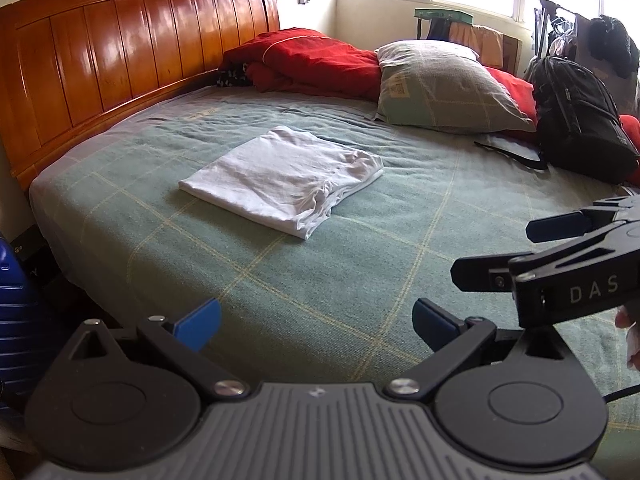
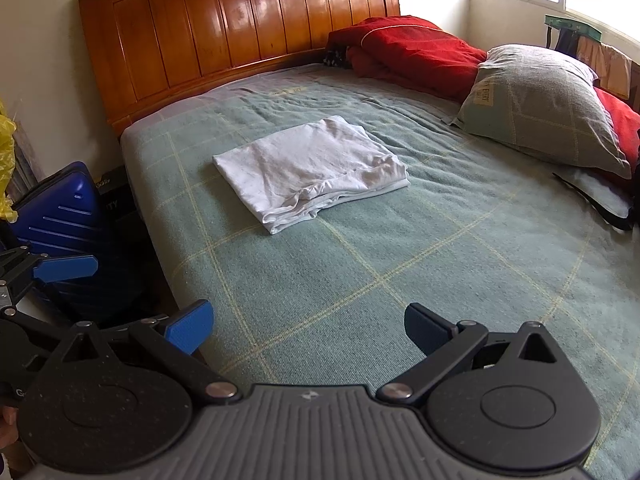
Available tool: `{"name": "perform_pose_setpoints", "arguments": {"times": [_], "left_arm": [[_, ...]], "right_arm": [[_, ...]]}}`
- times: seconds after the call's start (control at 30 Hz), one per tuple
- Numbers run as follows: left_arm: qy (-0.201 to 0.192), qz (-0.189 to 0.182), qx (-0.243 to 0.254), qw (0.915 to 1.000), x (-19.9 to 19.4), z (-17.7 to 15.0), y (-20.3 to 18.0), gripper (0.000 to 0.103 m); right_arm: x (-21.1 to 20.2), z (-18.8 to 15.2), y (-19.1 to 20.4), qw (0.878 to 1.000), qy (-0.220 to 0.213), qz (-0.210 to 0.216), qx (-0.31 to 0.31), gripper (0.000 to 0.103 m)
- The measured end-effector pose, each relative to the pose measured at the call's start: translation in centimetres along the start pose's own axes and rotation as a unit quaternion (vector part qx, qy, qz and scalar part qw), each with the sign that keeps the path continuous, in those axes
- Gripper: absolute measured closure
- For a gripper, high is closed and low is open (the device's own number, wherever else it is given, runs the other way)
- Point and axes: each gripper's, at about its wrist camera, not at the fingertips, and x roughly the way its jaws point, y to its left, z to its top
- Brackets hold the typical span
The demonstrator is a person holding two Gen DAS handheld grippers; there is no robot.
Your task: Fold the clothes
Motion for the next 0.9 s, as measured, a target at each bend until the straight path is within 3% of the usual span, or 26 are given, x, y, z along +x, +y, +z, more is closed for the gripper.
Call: {"name": "perform_pose_setpoints", "arguments": {"times": [0.9], "left_arm": [[0.002, 0.001, -0.003, 1.0000, 0.6, 0.7, 0.7, 0.001]], "right_arm": [[0.7, 1.1, 0.4, 1.000, 0.001, 0.003, -0.007, 0.000]]}}
